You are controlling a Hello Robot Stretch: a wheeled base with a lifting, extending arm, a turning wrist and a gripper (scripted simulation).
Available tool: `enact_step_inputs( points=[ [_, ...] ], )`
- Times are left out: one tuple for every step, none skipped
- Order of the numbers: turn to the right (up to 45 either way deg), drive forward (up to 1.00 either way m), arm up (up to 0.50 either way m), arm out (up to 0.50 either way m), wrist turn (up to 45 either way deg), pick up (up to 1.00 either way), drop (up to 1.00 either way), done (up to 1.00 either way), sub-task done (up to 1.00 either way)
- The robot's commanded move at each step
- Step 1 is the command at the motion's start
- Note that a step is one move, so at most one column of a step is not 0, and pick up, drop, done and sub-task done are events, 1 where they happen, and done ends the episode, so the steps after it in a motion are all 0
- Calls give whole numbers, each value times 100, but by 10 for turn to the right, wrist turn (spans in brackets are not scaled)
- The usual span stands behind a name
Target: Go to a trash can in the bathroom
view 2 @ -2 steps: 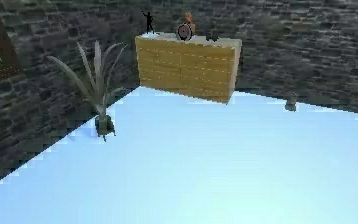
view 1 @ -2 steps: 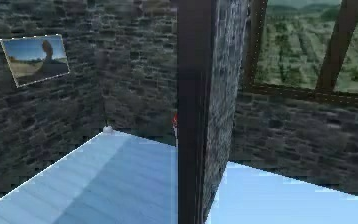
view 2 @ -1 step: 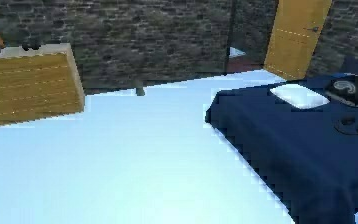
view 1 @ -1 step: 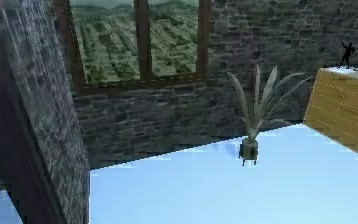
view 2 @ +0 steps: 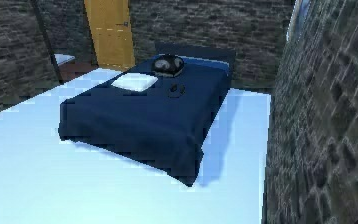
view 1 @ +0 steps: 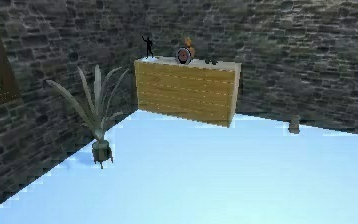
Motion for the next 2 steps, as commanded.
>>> enact_step_inputs(
  points=[
    [210,0,0,0,0,0,0,0,0],
    [0,35,0,0,0,0,0,0,0]
  ],
)
